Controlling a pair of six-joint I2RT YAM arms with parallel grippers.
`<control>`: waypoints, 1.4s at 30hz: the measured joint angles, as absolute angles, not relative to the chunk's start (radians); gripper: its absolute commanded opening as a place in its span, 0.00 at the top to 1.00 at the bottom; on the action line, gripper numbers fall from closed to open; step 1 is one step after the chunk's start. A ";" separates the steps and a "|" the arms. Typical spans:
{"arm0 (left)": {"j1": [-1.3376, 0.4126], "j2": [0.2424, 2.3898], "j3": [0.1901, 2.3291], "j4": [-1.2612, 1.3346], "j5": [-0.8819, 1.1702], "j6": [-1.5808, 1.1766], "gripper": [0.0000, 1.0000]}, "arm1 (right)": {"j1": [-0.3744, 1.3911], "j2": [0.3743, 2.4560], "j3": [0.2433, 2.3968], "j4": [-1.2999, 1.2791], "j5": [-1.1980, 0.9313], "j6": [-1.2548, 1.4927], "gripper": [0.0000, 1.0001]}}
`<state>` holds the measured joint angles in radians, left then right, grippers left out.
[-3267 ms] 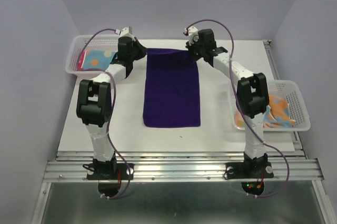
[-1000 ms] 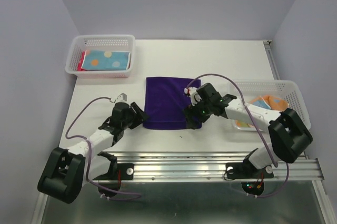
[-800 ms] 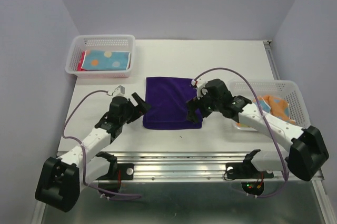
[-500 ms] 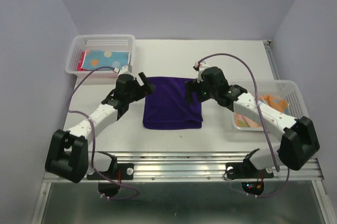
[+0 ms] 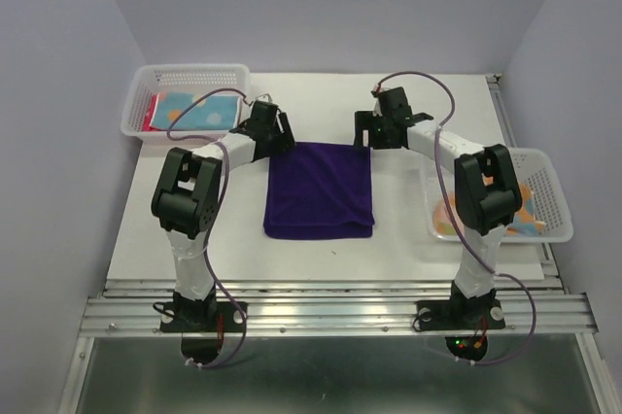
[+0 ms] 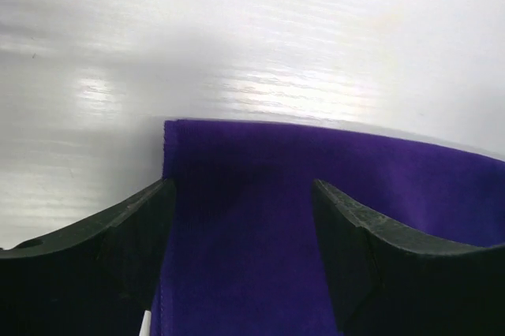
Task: Fold and stack the towels
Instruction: Fold the towel
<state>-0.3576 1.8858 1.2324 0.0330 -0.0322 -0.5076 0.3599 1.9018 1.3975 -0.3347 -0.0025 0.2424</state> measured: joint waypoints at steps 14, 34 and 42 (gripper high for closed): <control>-0.288 2.072 1.395 -0.011 0.009 -0.472 0.77 | 0.273 2.163 1.594 -0.331 -0.151 0.206 0.69; -0.288 2.011 1.279 0.076 0.020 -0.480 1.00 | 0.274 2.130 1.530 -0.296 -0.252 0.205 0.60; -0.288 1.981 1.251 0.078 -0.002 -0.480 1.00 | 0.274 2.112 1.497 -0.299 -0.272 0.206 0.85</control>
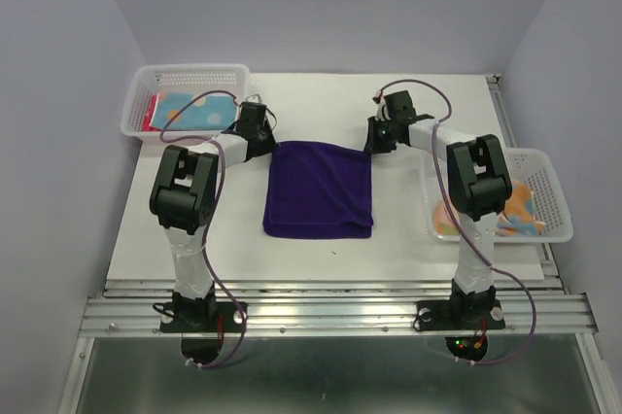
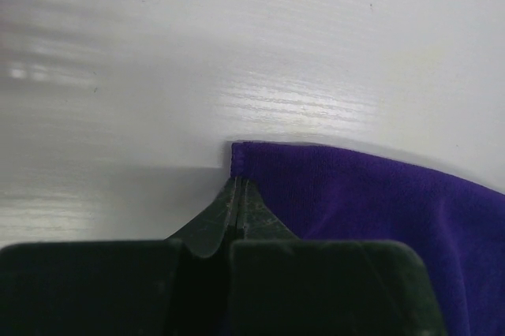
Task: Fold and stack the towels
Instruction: Fold the towel
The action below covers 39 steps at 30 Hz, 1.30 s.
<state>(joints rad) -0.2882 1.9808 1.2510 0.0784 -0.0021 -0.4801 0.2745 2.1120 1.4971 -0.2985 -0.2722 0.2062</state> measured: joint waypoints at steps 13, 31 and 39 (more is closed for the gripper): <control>-0.288 1.824 1.108 0.143 0.049 -0.481 1.00 | 0.274 2.021 1.427 -0.282 -0.353 0.210 0.99; -0.289 1.832 1.137 0.155 0.119 -0.500 0.76 | 0.292 1.818 1.235 -0.235 -0.375 0.244 0.99; -0.289 1.956 1.263 0.056 0.075 -0.490 0.65 | 0.292 2.012 1.433 -0.274 -0.261 0.256 0.99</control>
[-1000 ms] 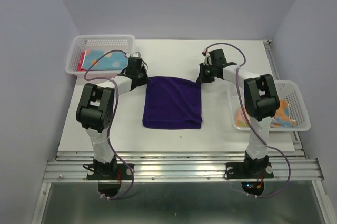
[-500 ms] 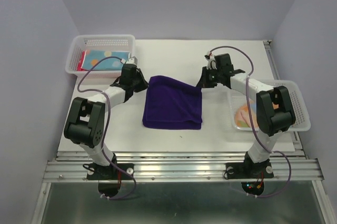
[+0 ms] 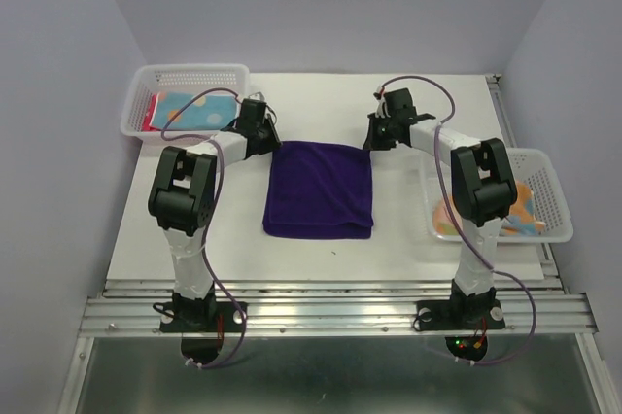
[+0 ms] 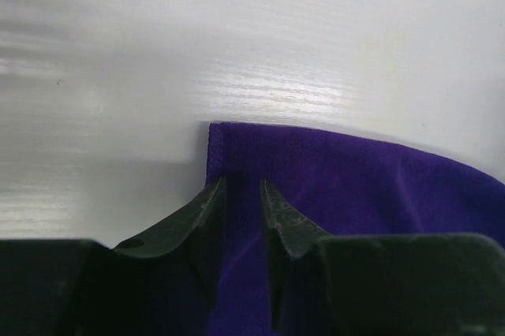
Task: Fold and stack the towels
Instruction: Fold the towel
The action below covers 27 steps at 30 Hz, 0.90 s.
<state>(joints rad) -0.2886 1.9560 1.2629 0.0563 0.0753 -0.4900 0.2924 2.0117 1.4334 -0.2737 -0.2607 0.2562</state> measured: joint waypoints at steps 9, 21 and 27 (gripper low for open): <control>-0.289 2.001 1.324 -0.006 0.000 -0.488 0.61 | 0.292 2.085 1.510 -0.306 -0.225 0.258 0.99; -0.294 2.074 1.395 -0.023 0.015 -0.482 1.00 | 0.292 2.086 1.510 -0.307 -0.225 0.254 0.99; -0.294 2.062 1.377 -0.012 0.018 -0.480 1.00 | 0.292 2.086 1.510 -0.307 -0.230 0.239 0.99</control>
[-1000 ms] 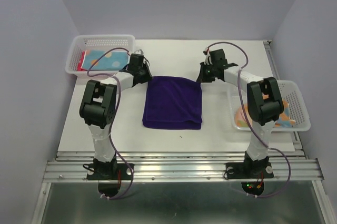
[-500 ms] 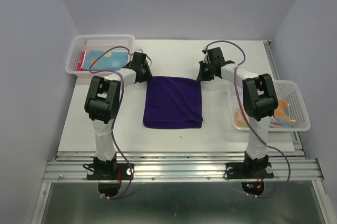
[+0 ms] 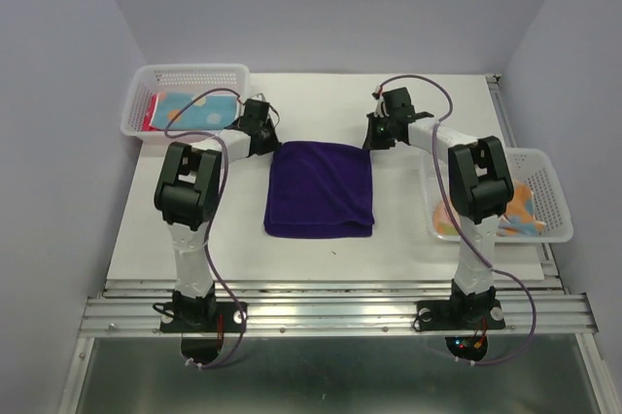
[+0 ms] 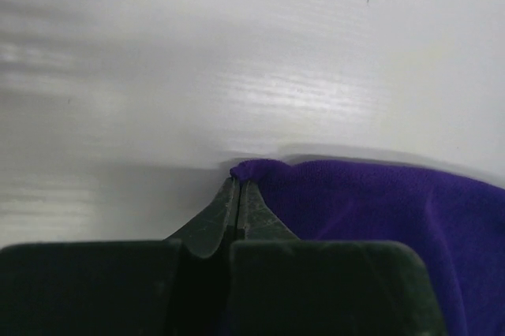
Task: Fold and stack the towels
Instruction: Fold the towel
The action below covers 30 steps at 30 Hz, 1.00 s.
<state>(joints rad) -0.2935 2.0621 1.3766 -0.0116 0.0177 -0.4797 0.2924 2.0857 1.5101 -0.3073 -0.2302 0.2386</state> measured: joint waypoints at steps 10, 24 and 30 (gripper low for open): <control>-0.321 1.671 1.027 0.113 0.028 -0.487 1.00 | 0.300 1.860 1.329 -0.280 -0.327 0.231 0.99; -0.379 1.258 0.506 0.259 0.051 -0.612 1.00 | 0.353 1.457 0.883 -0.207 -0.373 0.310 0.99; -0.386 1.168 0.395 0.291 0.054 -0.660 1.00 | 0.356 1.358 0.771 -0.192 -0.377 0.350 0.99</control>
<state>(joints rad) -0.3859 1.1679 0.3946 0.2913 0.0544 -0.6601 0.3565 1.3582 0.7712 -0.1921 -0.3775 0.3500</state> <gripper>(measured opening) 0.022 0.027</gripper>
